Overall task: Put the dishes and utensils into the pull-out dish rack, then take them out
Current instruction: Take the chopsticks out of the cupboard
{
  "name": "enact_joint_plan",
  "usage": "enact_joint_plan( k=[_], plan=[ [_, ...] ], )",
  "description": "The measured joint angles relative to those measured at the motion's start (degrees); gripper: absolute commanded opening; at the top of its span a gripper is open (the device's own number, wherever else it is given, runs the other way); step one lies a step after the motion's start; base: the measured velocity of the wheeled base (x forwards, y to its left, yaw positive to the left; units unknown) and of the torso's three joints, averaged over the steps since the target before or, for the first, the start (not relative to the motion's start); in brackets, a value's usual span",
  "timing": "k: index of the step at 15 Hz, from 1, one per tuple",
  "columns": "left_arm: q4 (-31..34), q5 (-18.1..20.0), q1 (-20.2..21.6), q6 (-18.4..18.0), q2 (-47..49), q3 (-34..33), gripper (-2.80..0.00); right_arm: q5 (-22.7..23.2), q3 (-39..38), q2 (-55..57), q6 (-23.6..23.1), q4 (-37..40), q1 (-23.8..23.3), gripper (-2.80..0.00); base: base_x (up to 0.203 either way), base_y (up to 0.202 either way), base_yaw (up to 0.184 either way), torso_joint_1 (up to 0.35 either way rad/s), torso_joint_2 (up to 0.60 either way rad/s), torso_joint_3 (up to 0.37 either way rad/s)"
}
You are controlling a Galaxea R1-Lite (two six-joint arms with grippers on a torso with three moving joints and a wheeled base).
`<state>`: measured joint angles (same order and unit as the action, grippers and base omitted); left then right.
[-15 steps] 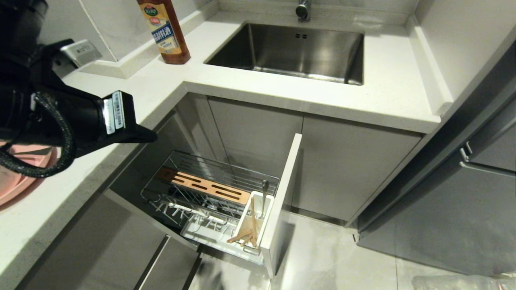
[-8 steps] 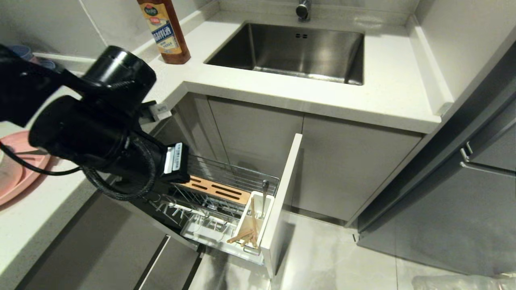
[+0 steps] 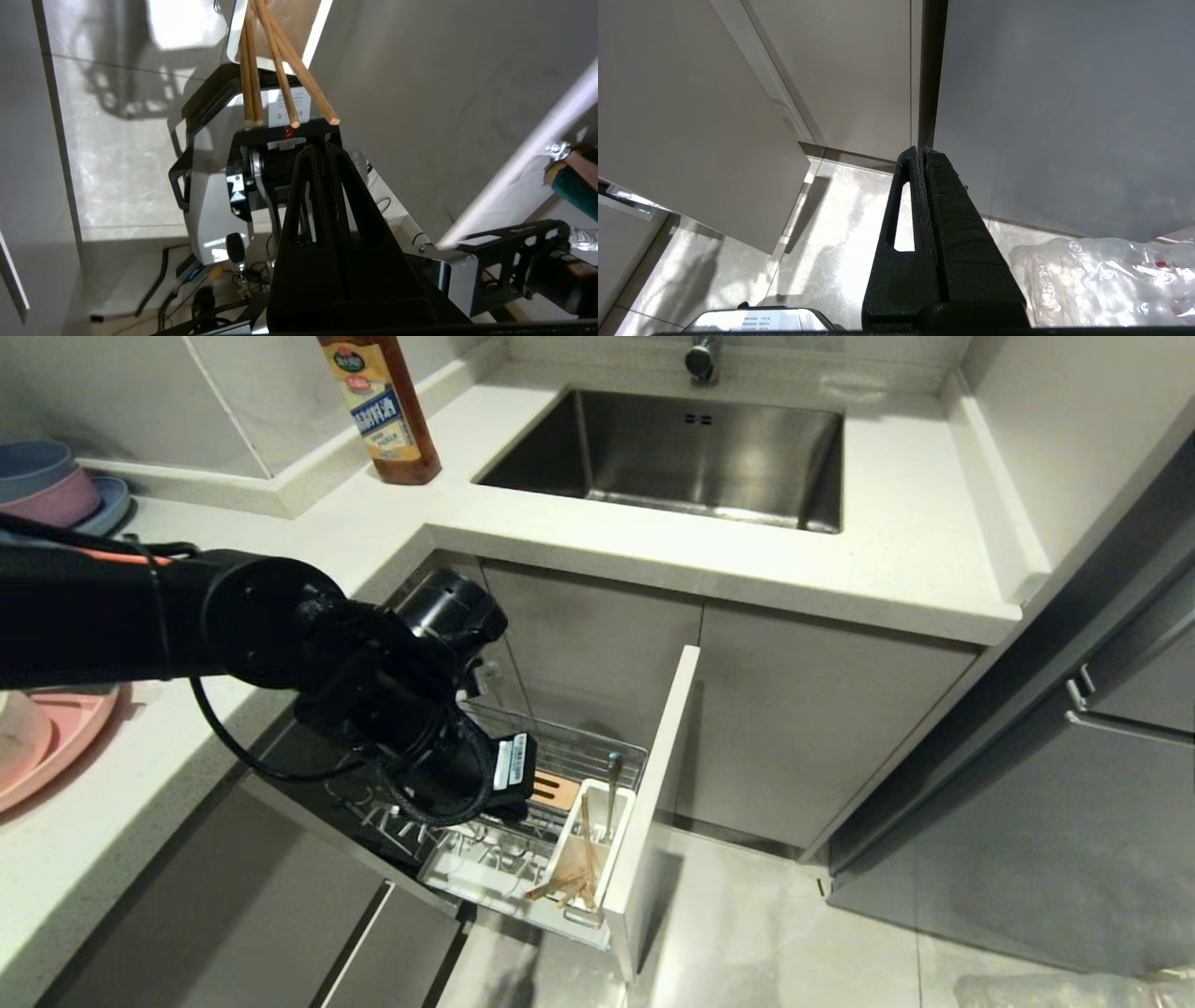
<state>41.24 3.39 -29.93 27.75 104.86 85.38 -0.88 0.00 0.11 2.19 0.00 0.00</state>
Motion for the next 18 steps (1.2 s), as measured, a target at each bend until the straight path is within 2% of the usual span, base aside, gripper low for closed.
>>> enact_joint_plan(
  k=[4,10,11,18],
  plan=[
    [-4.37,-0.37,0.26,0.20,4.11,-0.60,-2.80,0.00,0.00,0.00,0.00,0.02,0.00,-2.80,0.000,0.000,0.000,0.000,0.00,0.000],
    [-12.37,-3.91,0.13,-0.35,10.09,-1.12,-2.80,0.00,0.00,0.00,-0.02,0.01,0.00,-2.80,0.000,0.000,0.000,0.000,0.00,0.000],
    [-13.26,-4.21,-0.14,-0.67,10.92,-0.93,0.00,0.00,0.00,0.00,0.00,0.00,0.00,-2.80,0.000,0.000,0.000,0.000,0.00,0.000],
    [-14.86,-4.46,-1.16,-0.93,15.19,2.32,0.00,0.00,0.00,0.00,0.00,0.02,0.00,-2.80,0.000,0.000,0.000,0.000,0.00,0.000]
  ],
)
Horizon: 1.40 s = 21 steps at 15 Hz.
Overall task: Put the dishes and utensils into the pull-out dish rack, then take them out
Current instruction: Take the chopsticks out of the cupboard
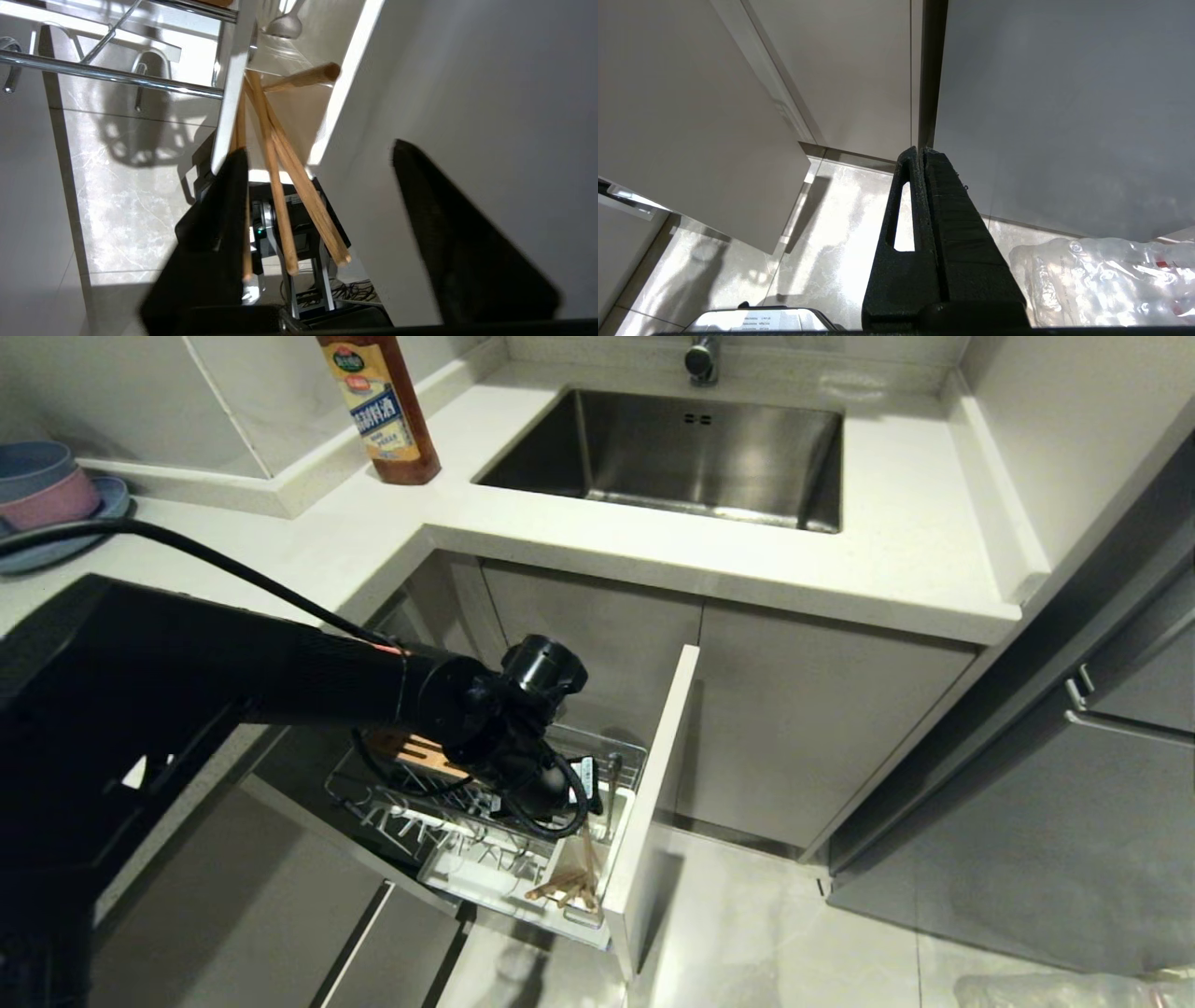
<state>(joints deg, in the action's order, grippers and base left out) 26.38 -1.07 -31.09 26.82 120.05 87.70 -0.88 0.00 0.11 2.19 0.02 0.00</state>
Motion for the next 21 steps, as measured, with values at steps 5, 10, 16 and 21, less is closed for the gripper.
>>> enact_joint_plan(
  k=[5,10,16,21],
  plan=[
    [-0.27,-1.74,0.15,0.19,3.39,2.21,0.00,0.00,0.00,0.00,0.00,0.00,0.00,-2.80,0.000,0.000,0.000,0.000,0.00,0.000],
    [-2.32,-6.14,0.16,0.71,7.56,4.16,0.00,0.00,0.00,0.00,0.00,0.00,0.00,-2.80,0.000,0.000,0.000,0.000,0.00,0.000],
    [-2.33,-6.10,0.02,1.67,9.00,5.11,0.00,0.00,0.00,0.00,0.00,0.00,0.00,-2.80,0.000,0.000,0.000,0.000,0.00,0.000],
    [-2.35,-6.09,-0.02,1.65,9.20,5.29,-2.80,0.00,0.00,0.00,0.00,-0.02,0.00,-2.80,0.000,0.000,0.000,0.000,0.00,0.000]
  ],
)
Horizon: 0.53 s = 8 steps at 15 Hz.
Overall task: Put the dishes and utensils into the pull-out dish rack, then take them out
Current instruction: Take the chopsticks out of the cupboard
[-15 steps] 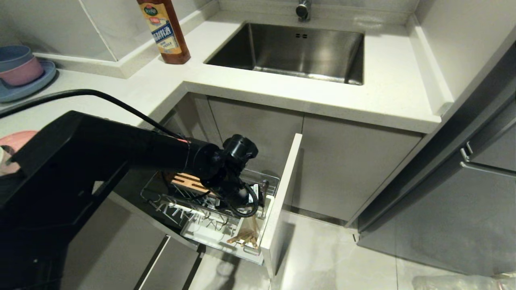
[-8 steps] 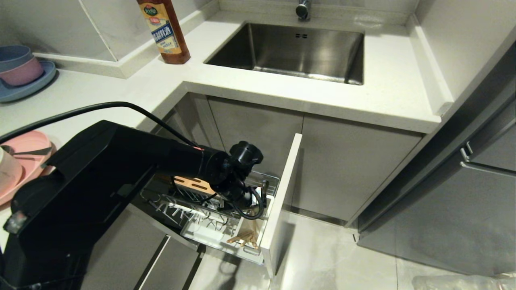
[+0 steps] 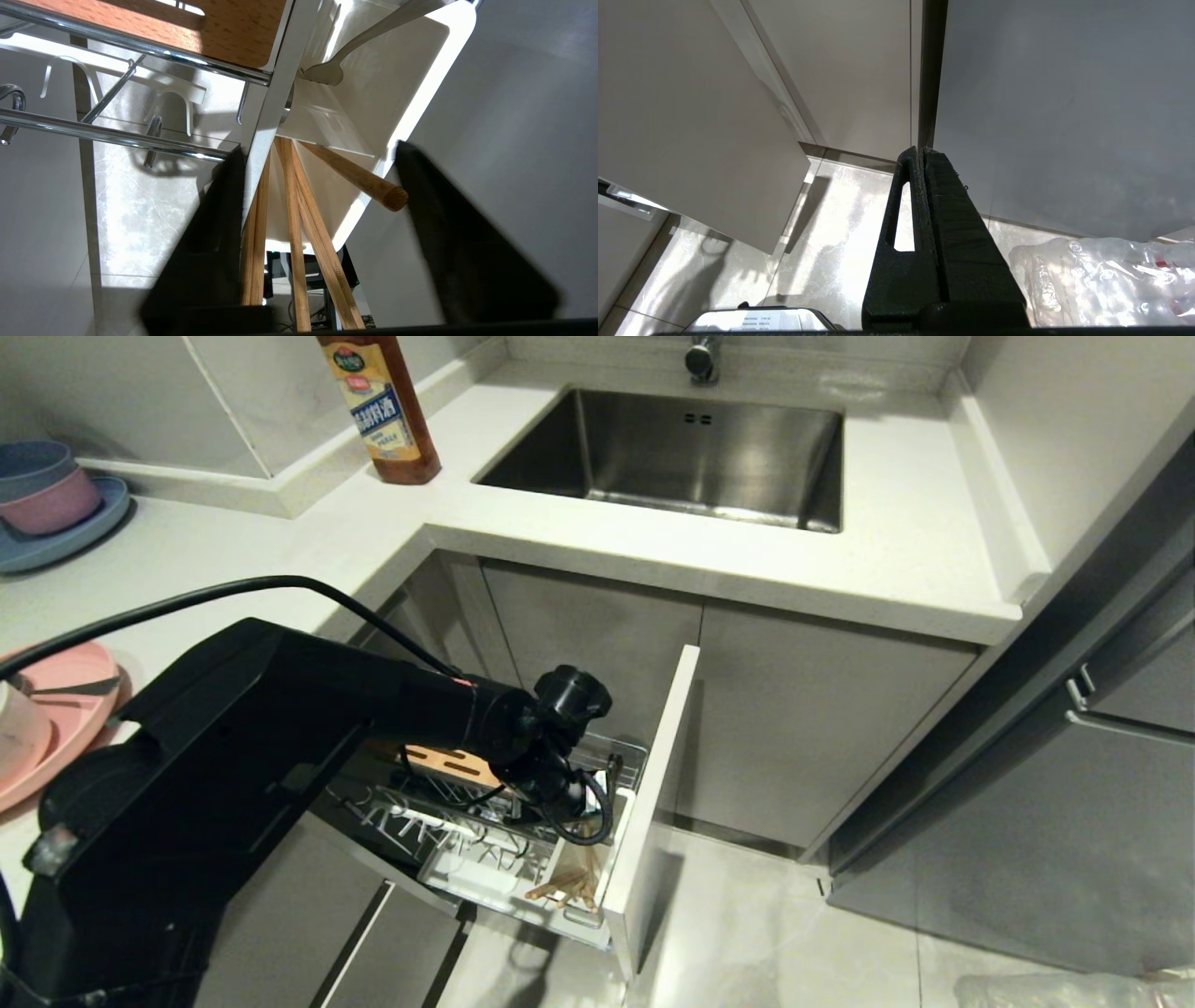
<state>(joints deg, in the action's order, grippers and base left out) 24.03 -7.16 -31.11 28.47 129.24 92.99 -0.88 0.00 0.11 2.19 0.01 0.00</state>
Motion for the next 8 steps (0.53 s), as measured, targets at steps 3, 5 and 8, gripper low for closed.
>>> enact_joint_plan(
  k=[3,5,8],
  plan=[
    [0.10,0.01,-0.13,0.09,-0.05,-0.07,-2.80,0.00,0.00,0.00,0.00,0.02,0.00,-2.80,0.000,0.000,0.000,0.000,0.00,0.000],
    [0.22,-0.05,-0.15,0.16,-0.17,-0.22,-2.80,0.00,0.00,0.00,0.00,-0.01,0.00,-2.80,0.000,0.000,0.000,0.000,0.00,0.000],
    [0.22,-0.01,-0.48,0.61,-0.24,-0.32,-2.80,0.00,0.00,0.00,0.00,0.04,0.00,-2.80,0.000,0.000,0.000,0.000,0.00,0.000]
  ],
)
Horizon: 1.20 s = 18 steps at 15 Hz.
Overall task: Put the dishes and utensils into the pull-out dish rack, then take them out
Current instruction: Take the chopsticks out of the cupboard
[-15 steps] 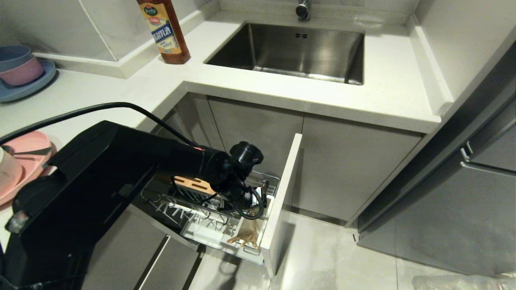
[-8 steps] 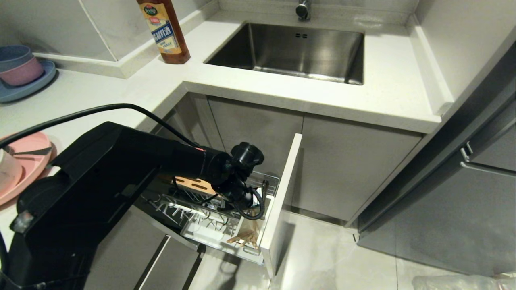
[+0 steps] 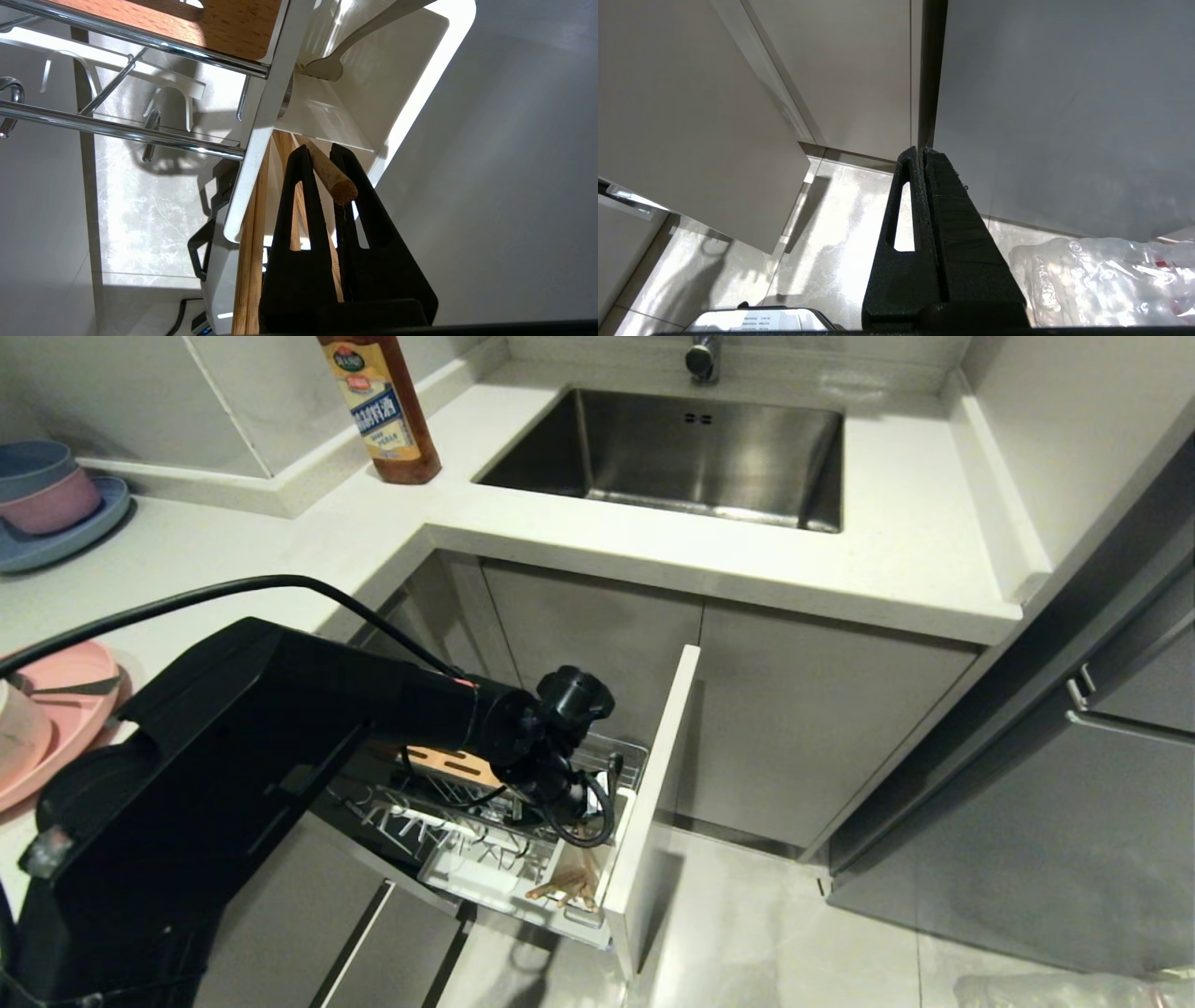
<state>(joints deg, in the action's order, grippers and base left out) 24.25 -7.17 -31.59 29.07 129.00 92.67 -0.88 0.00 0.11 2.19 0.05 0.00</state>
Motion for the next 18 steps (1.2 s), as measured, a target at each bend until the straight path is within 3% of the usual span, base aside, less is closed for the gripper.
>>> enact_joint_plan(
  k=[13,18],
  plan=[
    [4.28,-0.21,-0.46,0.16,-12.27,-0.65,-2.80,0.00,0.00,0.00,0.00,-0.02,0.00,-2.80,0.000,0.000,0.000,0.000,0.00,0.000],
    [4.28,-4.70,-0.44,-0.20,-16.28,-1.24,-2.80,0.00,0.00,0.00,0.00,-0.02,0.00,-2.80,0.000,0.000,0.000,0.000,0.00,0.000]
  ],
)
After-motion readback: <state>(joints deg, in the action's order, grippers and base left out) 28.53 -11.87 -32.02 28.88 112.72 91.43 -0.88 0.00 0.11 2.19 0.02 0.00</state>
